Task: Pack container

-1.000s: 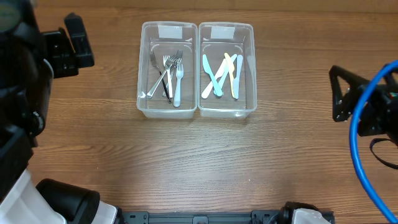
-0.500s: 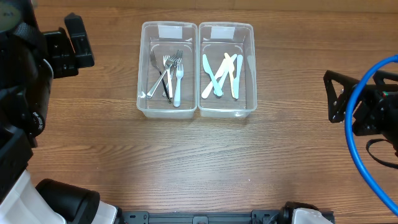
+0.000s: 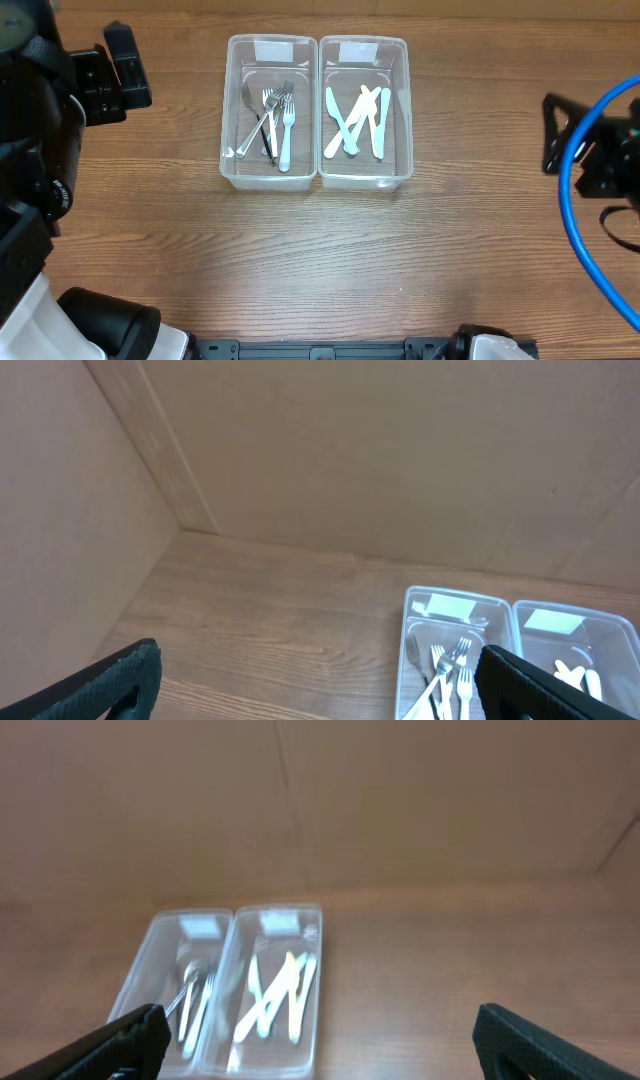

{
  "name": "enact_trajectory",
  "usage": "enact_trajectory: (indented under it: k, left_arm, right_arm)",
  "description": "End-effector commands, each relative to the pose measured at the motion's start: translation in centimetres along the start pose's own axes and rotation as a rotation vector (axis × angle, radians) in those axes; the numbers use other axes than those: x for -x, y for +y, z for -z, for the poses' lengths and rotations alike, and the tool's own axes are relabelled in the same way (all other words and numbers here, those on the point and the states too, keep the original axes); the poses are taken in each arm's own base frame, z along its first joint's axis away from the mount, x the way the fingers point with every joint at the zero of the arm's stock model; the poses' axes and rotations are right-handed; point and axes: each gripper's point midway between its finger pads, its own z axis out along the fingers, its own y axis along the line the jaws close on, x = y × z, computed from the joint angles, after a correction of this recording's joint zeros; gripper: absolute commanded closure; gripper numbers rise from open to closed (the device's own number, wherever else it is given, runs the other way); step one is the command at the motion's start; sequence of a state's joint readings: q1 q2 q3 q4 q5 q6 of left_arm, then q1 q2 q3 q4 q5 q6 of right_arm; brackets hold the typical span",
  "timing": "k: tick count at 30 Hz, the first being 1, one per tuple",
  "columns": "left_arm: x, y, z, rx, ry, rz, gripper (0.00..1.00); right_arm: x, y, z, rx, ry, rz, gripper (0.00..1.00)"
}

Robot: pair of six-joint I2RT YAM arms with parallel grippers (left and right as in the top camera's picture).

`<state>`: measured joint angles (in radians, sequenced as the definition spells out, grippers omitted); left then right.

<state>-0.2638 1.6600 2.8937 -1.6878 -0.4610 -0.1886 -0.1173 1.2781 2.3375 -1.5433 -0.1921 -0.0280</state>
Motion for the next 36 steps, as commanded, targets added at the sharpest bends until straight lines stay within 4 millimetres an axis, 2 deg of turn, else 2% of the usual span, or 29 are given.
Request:
enact_trajectory:
  k: [1, 3, 5, 8, 9, 13, 15, 19, 25, 29, 36]
  left_arm:
    - [0.1, 0.5, 0.2, 0.018, -0.008, 0.025, 0.00]
    - [0.1, 0.5, 0.2, 0.018, -0.008, 0.025, 0.00]
    - [0.1, 0.5, 0.2, 0.018, -0.008, 0.025, 0.00]
    - [0.1, 0.5, 0.2, 0.018, -0.008, 0.025, 0.00]
    - [0.1, 0.5, 0.2, 0.018, -0.008, 0.025, 0.00]
    - [0.1, 0.5, 0.2, 0.018, -0.008, 0.025, 0.00]
    - [0.1, 0.5, 0.2, 0.018, -0.008, 0.025, 0.00]
    - [0.1, 0.5, 0.2, 0.018, -0.008, 0.024, 0.00]
    - [0.1, 0.5, 0.2, 0.018, -0.008, 0.024, 0.00]
    - [0.1, 0.5, 0.2, 0.018, -0.008, 0.024, 0.00]
    - [0.1, 0.5, 0.2, 0.018, -0.008, 0.024, 0.00]
  right_arm:
    - [-1.1, -0.1, 1.4, -0.018, -0.045, 0.015, 0.00]
    - [-2.2, -0.1, 1.5, -0.014, -0.056, 0.017, 0.00]
    - [-4.1, -0.1, 1.1, -0.009, -0.068, 0.019, 0.00]
    - [-8.4, -0.3, 0.1, 0.003, -0.065, 0.018, 0.00]
    - [-11.0, -0.4, -0.7, 0.014, -0.051, 0.015, 0.00]
    - [-17.6, -0.4, -3.0, 0.059, -0.023, 0.008, 0.00]
    - [-22.0, -0.1, -5.1, 0.114, -0.035, 0.013, 0.00]
    - [-26.0, 0.0, -7.5, 0.165, -0.048, 0.018, 0.00]
    - [-29.5, -0.7, -10.4, 0.170, -0.047, 0.018, 0.00]
    - [-31.4, -1.0, -11.7, 0.170, -0.042, 0.017, 0.00]
    - [-32.2, -1.2, -12.4, 0.171, -0.071, 0.026, 0.00]
